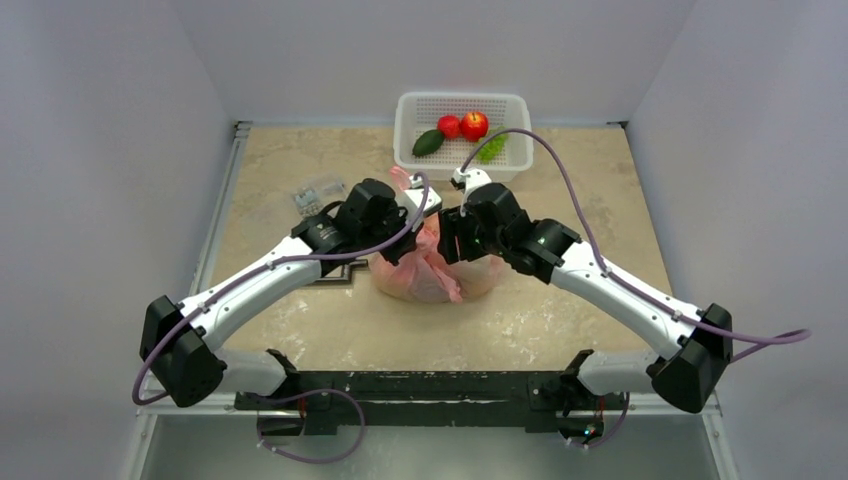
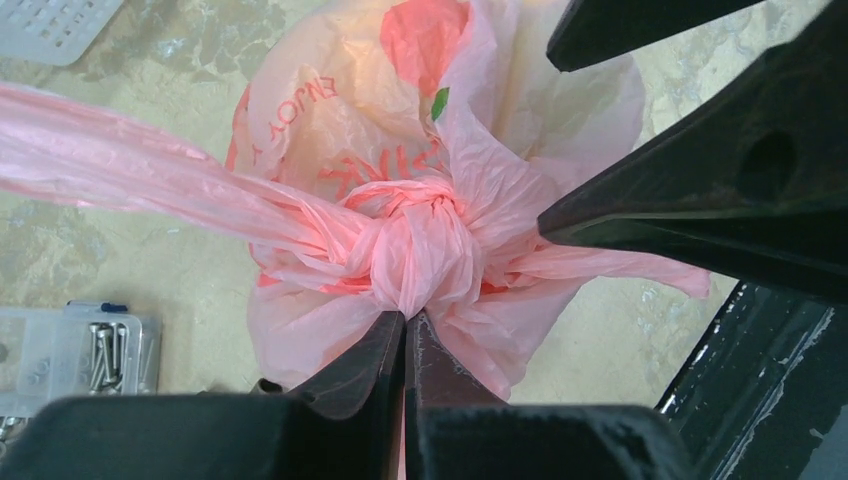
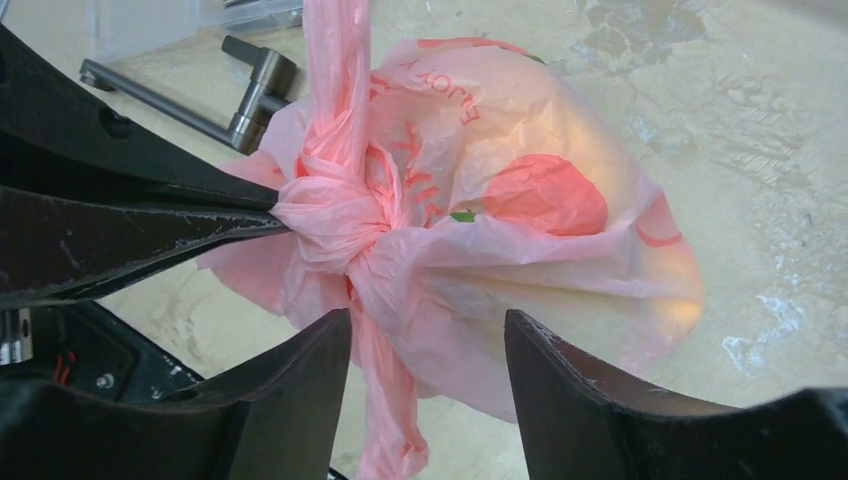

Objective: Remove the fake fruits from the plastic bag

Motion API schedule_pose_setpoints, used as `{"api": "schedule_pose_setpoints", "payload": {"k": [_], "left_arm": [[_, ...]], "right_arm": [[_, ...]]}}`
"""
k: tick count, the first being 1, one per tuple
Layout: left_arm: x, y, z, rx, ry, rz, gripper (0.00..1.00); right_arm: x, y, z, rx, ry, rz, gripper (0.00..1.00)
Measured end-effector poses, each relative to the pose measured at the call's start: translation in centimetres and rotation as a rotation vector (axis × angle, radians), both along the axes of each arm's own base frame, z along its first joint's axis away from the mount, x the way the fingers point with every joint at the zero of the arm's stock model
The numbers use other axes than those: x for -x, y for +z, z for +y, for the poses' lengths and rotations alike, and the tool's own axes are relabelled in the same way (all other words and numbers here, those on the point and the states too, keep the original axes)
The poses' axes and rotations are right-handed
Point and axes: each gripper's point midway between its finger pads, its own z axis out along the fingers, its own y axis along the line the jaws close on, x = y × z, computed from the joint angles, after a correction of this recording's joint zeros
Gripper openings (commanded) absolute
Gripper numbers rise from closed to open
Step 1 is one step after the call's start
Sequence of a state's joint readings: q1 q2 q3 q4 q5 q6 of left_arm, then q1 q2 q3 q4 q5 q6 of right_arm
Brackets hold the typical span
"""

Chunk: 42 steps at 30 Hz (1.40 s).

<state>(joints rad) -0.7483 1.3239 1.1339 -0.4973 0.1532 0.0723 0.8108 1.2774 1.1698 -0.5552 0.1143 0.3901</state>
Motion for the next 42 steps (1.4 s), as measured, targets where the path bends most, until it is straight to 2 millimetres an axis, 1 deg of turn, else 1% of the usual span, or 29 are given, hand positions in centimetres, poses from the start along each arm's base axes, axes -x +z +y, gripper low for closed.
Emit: {"api": "schedule_pose_setpoints", "payload": {"k": [2, 6, 7, 8, 9, 12, 14, 15, 16, 18, 21, 23, 24, 27, 29, 30, 31, 32, 33, 34, 35, 36, 37, 38, 39, 42], "left_arm": [[0.2, 0.0, -0.1, 0.005, -0.009, 0.005, 0.00], [0.7, 0.0, -0.3, 0.024, -0.030, 0.010, 0.00], [0.8, 0.0, -0.2, 0.026, -0.034, 0.012, 0.00], [0.9, 0.0, -0.2, 0.029, -0.035, 0.011, 0.00], [1.0, 0.1, -0.2, 0.032, -0.037, 0.010, 0.00], [1.2, 0.2, -0.1, 0.039, -0.041, 0.008, 0.00], [1.1, 0.4, -0.2, 0.044, -0.039, 0.003, 0.00], [0.9, 0.4, -0.1, 0.044, -0.034, -0.001, 0.00], [0.8, 0.5, -0.1, 0.043, -0.027, -0.006, 0.00], [0.3, 0.7, 0.2, 0.041, 0.001, -0.024, 0.00], [-0.5, 1.3, 1.3, 0.039, 0.061, -0.081, 0.00], [-0.9, 1.9, 2.5, 0.034, 0.115, -0.130, 0.00], [-1.2, 2.5, 3.4, 0.034, 0.153, -0.164, 0.00], [-1.6, 3.7, 4.6, 0.048, 0.211, -0.227, 0.00], [-1.7, 4.2, 4.8, 0.065, 0.220, -0.249, 0.00], [-1.6, 4.3, 4.8, 0.071, 0.219, -0.254, 0.00], [-1.6, 4.4, 4.8, 0.075, 0.216, -0.255, 0.00], [-1.5, 4.4, 4.7, 0.078, 0.211, -0.255, 0.02], [-1.4, 4.3, 4.5, 0.084, 0.202, -0.252, 0.10], [-1.3, 4.3, 4.4, 0.088, 0.191, -0.247, 0.21], [-1.1, 4.2, 4.1, 0.096, 0.176, -0.242, 0.36], [-0.9, 4.2, 3.9, 0.104, 0.161, -0.238, 0.55], [-0.8, 4.4, 3.8, 0.112, 0.147, -0.238, 0.81], [-0.6, 4.5, 3.6, 0.123, 0.138, -0.239, 0.96], [-0.5, 4.8, 3.5, 0.137, 0.127, -0.246, 1.00], [0.0, 5.7, 3.3, 0.175, 0.111, -0.258, 1.00]], "right_arm": [[-0.1, -0.1, -0.1, 0.012, 0.009, -0.012, 0.59], [-0.4, -1.2, 0.3, 0.033, 0.026, -0.005, 0.59], [-0.5, -1.5, 0.6, 0.034, 0.031, 0.002, 0.58], [-0.6, -1.9, 0.8, 0.036, 0.035, 0.009, 0.56], [-0.7, -2.2, 1.1, 0.037, 0.040, 0.015, 0.48], [-0.9, -3.0, 1.4, 0.042, 0.042, 0.025, 0.21], [-1.0, -3.1, 1.5, 0.037, 0.032, 0.028, 0.07], [-1.0, -3.1, 1.4, 0.035, 0.020, 0.027, 0.02], [-1.2, -3.0, 1.3, 0.036, 0.001, 0.024, 0.00], [-1.6, -2.9, 0.9, 0.040, -0.035, 0.013, 0.00], [-2.2, -2.6, -0.3, 0.024, -0.095, 0.000, 0.00], [-2.9, -2.4, -2.0, -0.004, -0.147, 0.000, 0.00], [-3.5, -2.5, -3.6, -0.031, -0.189, 0.008, 0.00], [-4.9, -2.9, -7.7, -0.107, -0.300, 0.038, 0.00], [-5.3, -3.7, -9.4, -0.158, -0.334, 0.071, 0.00], [-5.2, -4.1, -9.8, -0.174, -0.338, 0.091, 0.00], [-5.0, -4.5, -9.9, -0.187, -0.329, 0.112, 0.00], [-4.8, -4.8, -9.7, -0.193, -0.310, 0.128, 0.00], [-4.6, -4.9, -9.5, -0.198, -0.292, 0.137, 0.00], [-4.3, -4.9, -9.2, -0.202, -0.270, 0.143, 0.00], [-4.2, -4.9, -9.0, -0.204, -0.251, 0.144, 0.00], [-4.1, -4.8, -8.8, -0.205, -0.236, 0.145, 0.00], [-4.0, -4.8, -8.7, -0.205, -0.221, 0.143, 0.00], [-3.9, -4.8, -8.5, -0.205, -0.207, 0.143, 0.00], [-3.8, -4.8, -8.4, -0.205, -0.191, 0.143, 0.00], [-3.3, -4.7, -7.7, -0.208, -0.147, 0.142, 0.00]]}}
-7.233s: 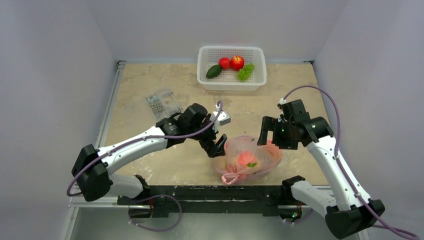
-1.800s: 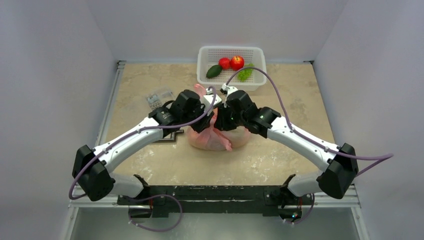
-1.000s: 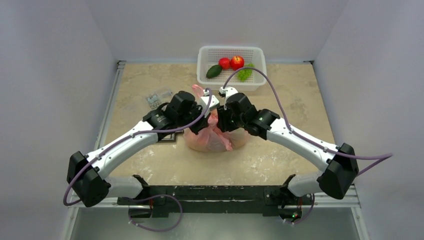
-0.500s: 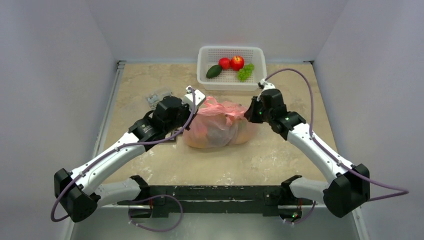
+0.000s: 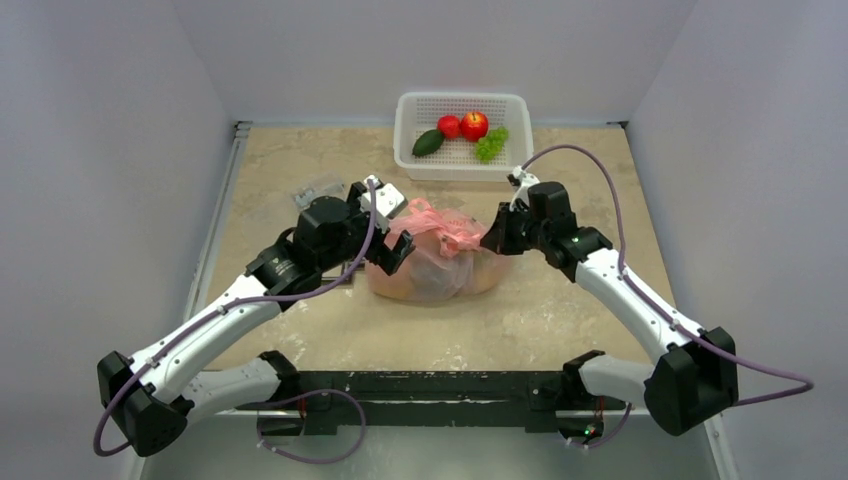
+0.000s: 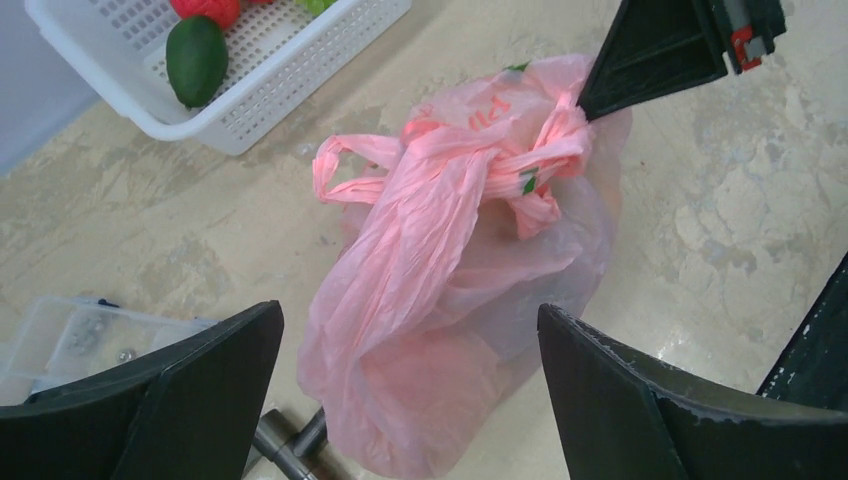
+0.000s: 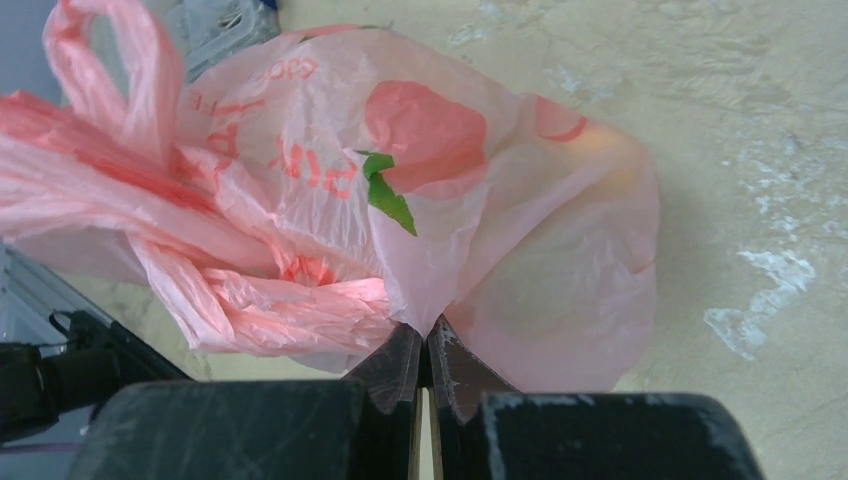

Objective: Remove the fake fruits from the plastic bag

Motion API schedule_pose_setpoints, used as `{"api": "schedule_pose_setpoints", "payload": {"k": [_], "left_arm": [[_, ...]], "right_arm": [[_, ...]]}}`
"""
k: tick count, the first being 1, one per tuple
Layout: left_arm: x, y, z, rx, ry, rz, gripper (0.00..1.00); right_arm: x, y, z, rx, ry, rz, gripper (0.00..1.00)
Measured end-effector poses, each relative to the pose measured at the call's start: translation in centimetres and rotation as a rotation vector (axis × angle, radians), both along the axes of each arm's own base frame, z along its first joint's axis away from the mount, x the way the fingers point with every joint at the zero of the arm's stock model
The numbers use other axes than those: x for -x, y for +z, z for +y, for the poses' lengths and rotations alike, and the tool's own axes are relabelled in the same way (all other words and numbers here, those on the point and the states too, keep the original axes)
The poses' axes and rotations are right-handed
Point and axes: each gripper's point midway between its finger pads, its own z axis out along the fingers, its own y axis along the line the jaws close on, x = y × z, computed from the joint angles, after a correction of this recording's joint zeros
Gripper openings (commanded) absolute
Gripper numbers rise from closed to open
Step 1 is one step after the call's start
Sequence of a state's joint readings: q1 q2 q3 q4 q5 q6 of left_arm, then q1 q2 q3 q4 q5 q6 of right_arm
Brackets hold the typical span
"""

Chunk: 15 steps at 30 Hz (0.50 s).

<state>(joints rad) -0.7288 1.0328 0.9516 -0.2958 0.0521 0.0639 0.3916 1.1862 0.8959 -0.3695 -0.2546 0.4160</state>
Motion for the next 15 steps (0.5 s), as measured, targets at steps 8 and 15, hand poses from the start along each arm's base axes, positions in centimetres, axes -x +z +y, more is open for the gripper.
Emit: {"api": "schedule_pose_setpoints", "payload": {"k": [8, 15], "left_arm": [[0.4, 0.7, -0.7, 0.031, -0.043, -0.010, 0.95], [-0.5, -3.2, -2.5, -0.081, -0.079, 0.146, 0.71]], "right_arm": [[3.5, -0.2, 4.8, 0.007, 0.180, -0.033, 0.00], [3.7, -0.6, 5.0, 0.005, 0.187, -0.035, 0.00]]}}
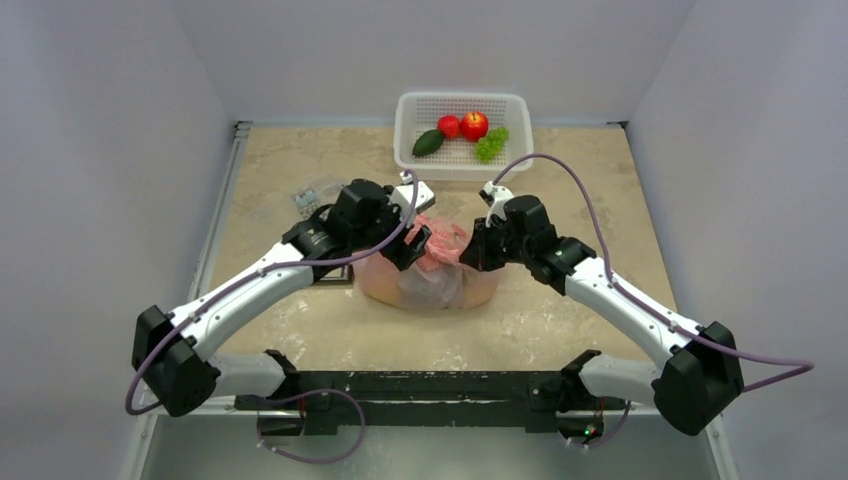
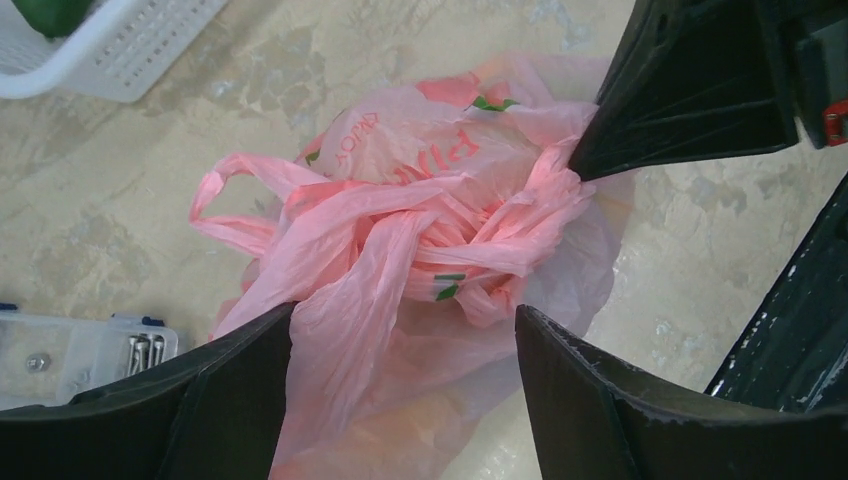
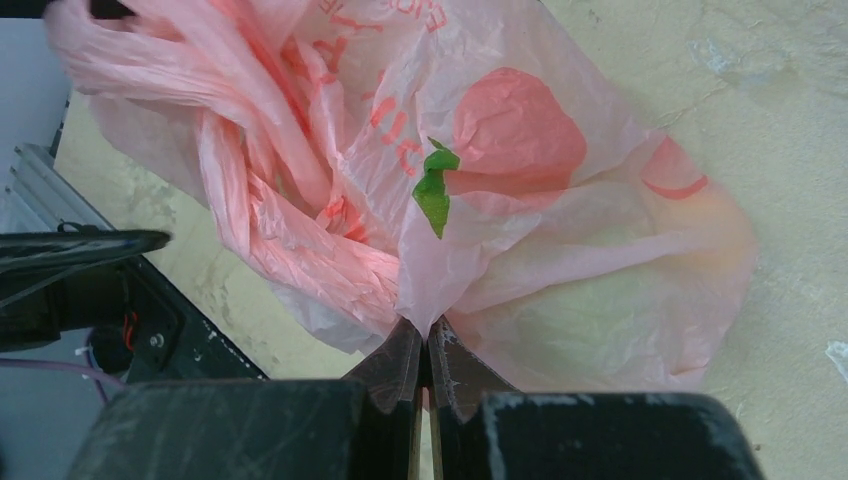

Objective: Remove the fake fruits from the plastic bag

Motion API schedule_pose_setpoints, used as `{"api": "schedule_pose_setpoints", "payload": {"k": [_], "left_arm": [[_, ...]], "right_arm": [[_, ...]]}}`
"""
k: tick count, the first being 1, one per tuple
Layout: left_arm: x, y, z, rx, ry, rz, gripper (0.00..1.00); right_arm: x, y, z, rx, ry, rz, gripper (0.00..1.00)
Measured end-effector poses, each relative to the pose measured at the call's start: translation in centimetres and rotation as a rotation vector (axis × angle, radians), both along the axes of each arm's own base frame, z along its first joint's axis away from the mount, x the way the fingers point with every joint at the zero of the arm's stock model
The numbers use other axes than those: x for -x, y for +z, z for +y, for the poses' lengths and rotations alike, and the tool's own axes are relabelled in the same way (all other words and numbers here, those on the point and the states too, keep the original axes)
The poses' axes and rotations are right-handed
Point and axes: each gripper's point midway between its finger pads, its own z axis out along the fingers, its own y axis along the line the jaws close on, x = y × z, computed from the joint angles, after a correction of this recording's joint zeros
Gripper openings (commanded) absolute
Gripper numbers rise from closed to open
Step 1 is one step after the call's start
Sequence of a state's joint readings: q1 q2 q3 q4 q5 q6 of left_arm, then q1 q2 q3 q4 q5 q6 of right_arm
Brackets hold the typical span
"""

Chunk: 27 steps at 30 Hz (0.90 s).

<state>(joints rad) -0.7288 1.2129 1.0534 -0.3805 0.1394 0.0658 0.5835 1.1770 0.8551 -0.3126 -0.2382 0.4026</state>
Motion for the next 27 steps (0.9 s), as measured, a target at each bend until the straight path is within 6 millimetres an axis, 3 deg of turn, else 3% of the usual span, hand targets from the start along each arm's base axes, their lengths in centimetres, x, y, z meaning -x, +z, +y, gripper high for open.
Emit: {"api": "schedule_pose_setpoints", "payload": {"k": [5, 12, 17, 21, 27], "left_arm": [[-0.5, -2.8, -0.5, -0.091, -0.007, 0.099, 0.51], [-0.2, -2.9, 0.5, -0.121, 0.015, 0.104, 0.00], [-0.5, -1.9, 1.2, -0.120, 0.053, 0.067, 0.00], [-0.9, -0.1, 3.0, -0.083, 0.141, -0.032, 0.00], [0.0, 3.4, 5.7, 0.049, 0.249, -0.161, 0.00]], "right_arm": [[-0.1, 0.0, -0.2, 0.006, -0.009, -0.005, 0.00], [0.0, 1.8, -1.0, -0.006, -0.040, -0.061, 0.00], [-0.3, 2.3, -1.6, 0.001, -0.078, -0.083, 0.00], [-0.7, 2.0, -2.7, -0.014, -0.182, -0.047, 0.00], [-1.0, -0.3, -6.3, -0.151, -0.344, 0.066, 0.00]]}}
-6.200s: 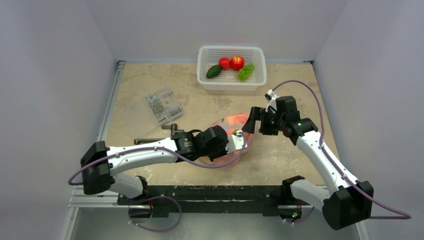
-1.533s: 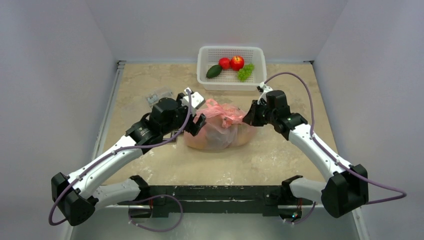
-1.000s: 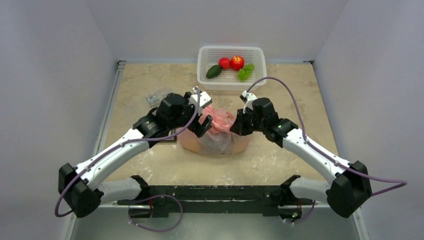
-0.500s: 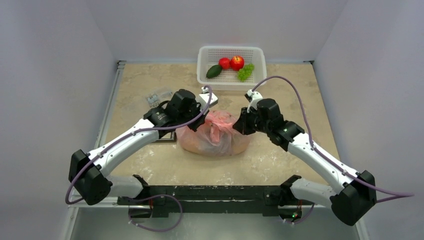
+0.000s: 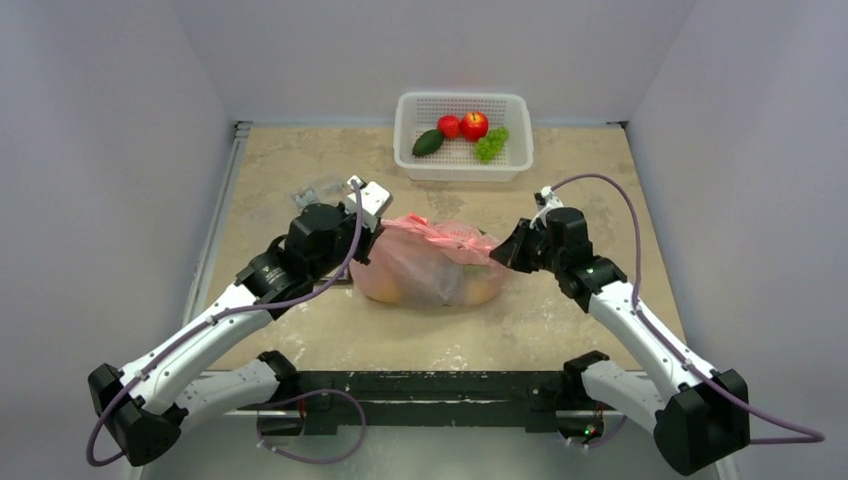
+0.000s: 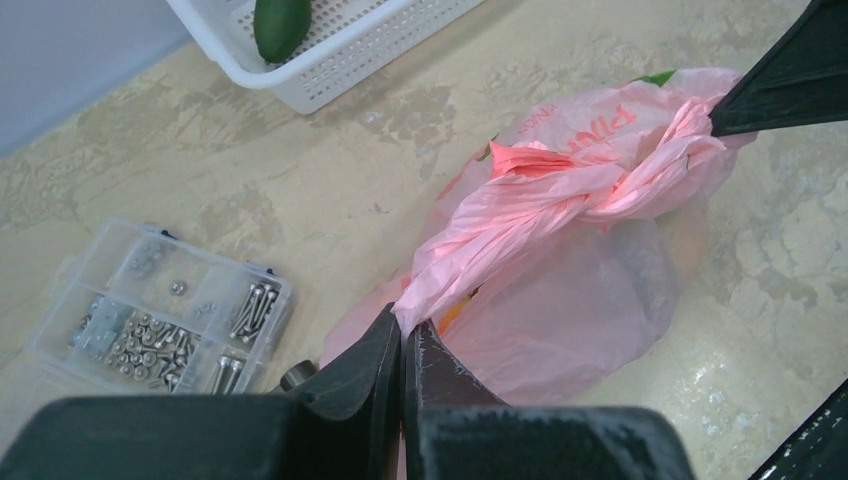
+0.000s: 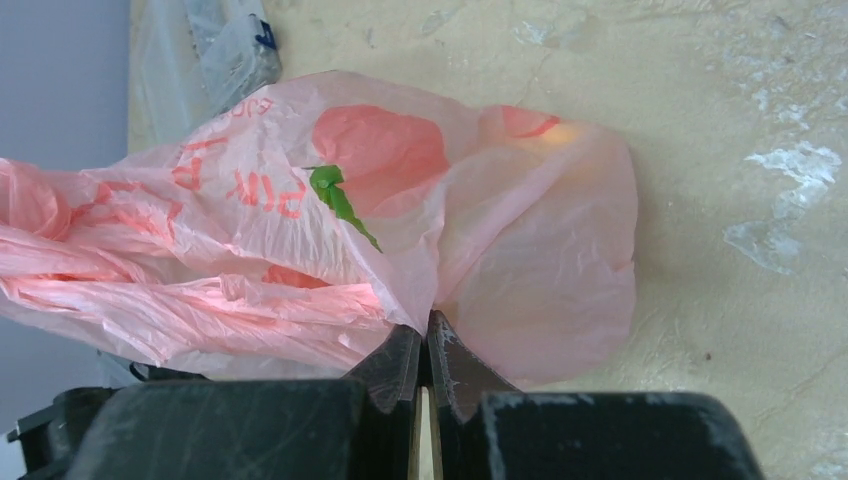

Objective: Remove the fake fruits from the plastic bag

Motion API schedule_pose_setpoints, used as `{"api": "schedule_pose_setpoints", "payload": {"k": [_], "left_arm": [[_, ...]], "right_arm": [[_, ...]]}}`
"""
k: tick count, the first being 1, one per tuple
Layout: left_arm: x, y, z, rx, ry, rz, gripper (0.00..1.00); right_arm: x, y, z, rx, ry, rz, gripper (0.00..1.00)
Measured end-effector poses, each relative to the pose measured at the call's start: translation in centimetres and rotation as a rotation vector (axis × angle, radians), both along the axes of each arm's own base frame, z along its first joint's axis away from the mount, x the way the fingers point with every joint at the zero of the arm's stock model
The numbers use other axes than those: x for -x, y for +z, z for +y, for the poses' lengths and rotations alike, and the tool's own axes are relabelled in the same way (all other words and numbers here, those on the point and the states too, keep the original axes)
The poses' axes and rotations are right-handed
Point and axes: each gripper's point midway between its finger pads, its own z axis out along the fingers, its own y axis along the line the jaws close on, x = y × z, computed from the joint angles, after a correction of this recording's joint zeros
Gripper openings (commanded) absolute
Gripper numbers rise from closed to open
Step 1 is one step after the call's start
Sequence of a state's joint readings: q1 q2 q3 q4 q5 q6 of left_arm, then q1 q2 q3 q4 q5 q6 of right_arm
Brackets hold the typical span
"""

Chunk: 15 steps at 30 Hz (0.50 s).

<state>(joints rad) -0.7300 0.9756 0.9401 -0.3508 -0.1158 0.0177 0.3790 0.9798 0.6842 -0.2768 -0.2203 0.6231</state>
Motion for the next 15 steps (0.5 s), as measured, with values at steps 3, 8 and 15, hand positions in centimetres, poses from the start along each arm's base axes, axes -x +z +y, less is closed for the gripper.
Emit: {"api": "schedule_pose_setpoints", "payload": {"k": [3, 8, 15], "left_arm": [[0.2, 0.2, -0.2, 0.041, 0.003, -0.005, 0.00], [0.0, -0.9, -0.9, 0.051, 0.004, 0.036, 0.00], [0.2, -1.7, -1.8, 0.070, -0.019, 0.078, 0.00]], "right_arm": [[0.0, -0.5, -0.1, 0.012, 0.020, 0.021, 0.03], [-0.4, -0.7, -0.5, 0.117, 0.071, 0.042, 0.34], [0.9, 2.4, 1.2, 0.250, 0.173, -0.071, 0.67]]}}
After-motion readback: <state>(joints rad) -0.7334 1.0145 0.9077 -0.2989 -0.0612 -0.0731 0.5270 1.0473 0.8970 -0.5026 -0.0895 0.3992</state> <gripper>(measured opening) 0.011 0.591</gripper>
